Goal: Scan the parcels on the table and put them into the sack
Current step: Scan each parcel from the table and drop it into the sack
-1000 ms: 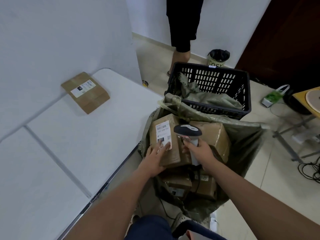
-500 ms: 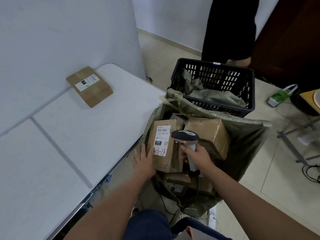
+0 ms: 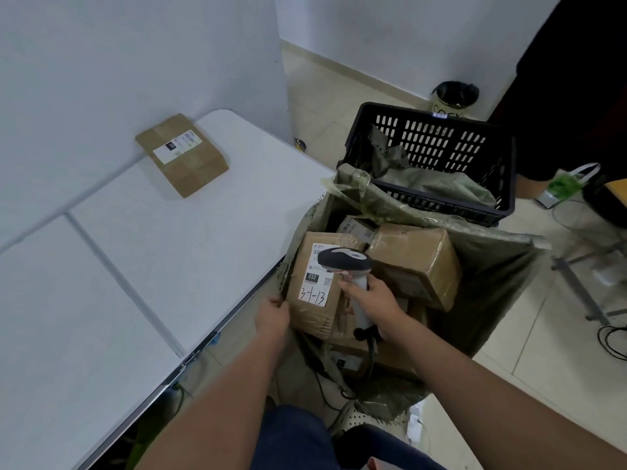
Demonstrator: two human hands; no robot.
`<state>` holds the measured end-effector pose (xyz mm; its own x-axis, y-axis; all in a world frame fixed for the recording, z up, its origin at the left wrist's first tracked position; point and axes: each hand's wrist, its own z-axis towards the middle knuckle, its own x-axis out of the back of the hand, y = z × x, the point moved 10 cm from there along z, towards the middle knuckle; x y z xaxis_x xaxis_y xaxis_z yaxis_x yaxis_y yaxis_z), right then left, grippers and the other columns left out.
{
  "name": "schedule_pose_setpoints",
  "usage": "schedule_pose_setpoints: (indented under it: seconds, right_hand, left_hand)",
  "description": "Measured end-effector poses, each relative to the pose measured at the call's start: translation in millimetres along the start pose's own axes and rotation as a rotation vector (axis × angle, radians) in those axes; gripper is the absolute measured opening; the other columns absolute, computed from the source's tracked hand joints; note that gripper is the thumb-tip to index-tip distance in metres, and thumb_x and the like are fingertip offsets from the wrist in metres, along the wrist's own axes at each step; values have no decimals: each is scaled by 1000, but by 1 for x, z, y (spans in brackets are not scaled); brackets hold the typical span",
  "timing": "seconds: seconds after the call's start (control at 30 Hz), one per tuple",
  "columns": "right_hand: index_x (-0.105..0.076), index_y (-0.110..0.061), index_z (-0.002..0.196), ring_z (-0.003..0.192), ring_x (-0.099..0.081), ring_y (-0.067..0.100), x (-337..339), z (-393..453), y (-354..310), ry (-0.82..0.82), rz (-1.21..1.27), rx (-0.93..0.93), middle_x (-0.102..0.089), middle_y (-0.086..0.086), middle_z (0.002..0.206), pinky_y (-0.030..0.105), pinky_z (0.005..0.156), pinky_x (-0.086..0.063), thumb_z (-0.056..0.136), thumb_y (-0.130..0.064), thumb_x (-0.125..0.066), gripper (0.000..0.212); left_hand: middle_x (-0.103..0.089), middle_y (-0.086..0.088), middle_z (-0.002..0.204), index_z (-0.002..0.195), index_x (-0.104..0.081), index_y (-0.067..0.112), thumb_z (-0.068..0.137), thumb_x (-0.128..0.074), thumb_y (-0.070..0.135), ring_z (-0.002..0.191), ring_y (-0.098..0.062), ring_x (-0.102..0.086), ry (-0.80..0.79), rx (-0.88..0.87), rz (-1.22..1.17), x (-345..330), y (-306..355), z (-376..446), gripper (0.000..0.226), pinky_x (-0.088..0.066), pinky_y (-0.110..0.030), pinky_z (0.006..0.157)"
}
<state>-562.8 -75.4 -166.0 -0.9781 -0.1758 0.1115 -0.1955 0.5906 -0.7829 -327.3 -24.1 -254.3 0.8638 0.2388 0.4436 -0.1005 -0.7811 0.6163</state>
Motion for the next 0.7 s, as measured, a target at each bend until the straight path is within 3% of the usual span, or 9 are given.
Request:
schedule_pose_setpoints:
  seconds: [0.13,0.2,0.27,0.33,0.4,0.43,0.5,0.6,0.7]
  right_hand:
    - [-61,-28,114,106,-64,22,0,3,2,24,-19,-17,-70,-1,111,47,97,-51,91,-36,-67,25]
    - [-61,-29,113,107,-63,22,1,5,3,34,-26,-13,-69,-1,112,48,98,-51,91,-35,-67,24]
    - [-61,-31,113,108,-63,22,0,5,1,36,-25,-4,-69,-2,112,50,98,-51,91,-35,-67,23]
    - [-61,-33,110,107,-63,21,-3,6,-2,34,-17,-2,-69,-4,110,50,97,-52,92,-35,-67,20]
    - [-60,-34,107,105,-64,19,-6,6,-3,27,-9,-10,-70,-5,108,48,97,-52,92,-34,-66,17]
    - [-60,-34,106,104,-64,19,-7,6,-4,29,-10,-12,-70,-4,107,48,96,-53,92,-34,-66,16]
    - [-61,-35,105,103,-65,20,-7,7,-5,45,-9,-5,-71,-4,107,48,95,-53,92,-35,-67,14]
    - [-61,-36,104,104,-64,21,-5,9,-8,72,-35,5,-70,-4,108,49,95,-53,91,-38,-67,15]
    - [-61,-32,107,103,-64,21,-7,9,-11,65,-103,9,-70,-3,108,48,94,-54,92,-36,-67,17]
  left_hand:
    - [-67,-16,108,114,-65,8,82,-70,27,105,-33,-62,-74,130,-107,-8,-25,32,37,-50,-40,98]
    - [-65,-16,91,94,-69,6,86,-64,25,85,-31,-61,-124,124,-84,-12,-34,47,22,-47,-34,81]
    - [-55,-11,83,71,-55,15,92,-52,20,68,-24,-50,-105,114,-32,0,-24,38,22,-41,-34,74]
    - [-55,-15,98,79,-48,18,99,-41,10,83,-29,-57,-49,32,57,14,-10,30,23,-45,-35,80]
    - [-57,-21,112,98,-43,13,102,-38,8,106,-36,-58,6,-82,214,23,3,20,9,-42,-33,82]
    - [-57,-23,112,102,-42,10,103,-37,8,108,-38,-57,7,-148,262,21,6,15,6,-41,-33,82]
    - [-59,-20,100,98,-46,5,104,-39,17,98,-38,-58,-14,-258,302,13,6,9,15,-43,-38,79]
    - [-51,-3,73,79,-46,13,99,-52,39,70,-22,-51,-49,-369,324,11,3,3,33,-38,-34,61]
    - [-45,2,66,70,-42,17,100,-53,35,67,-19,-46,-120,-431,450,8,8,1,36,-31,-31,57]
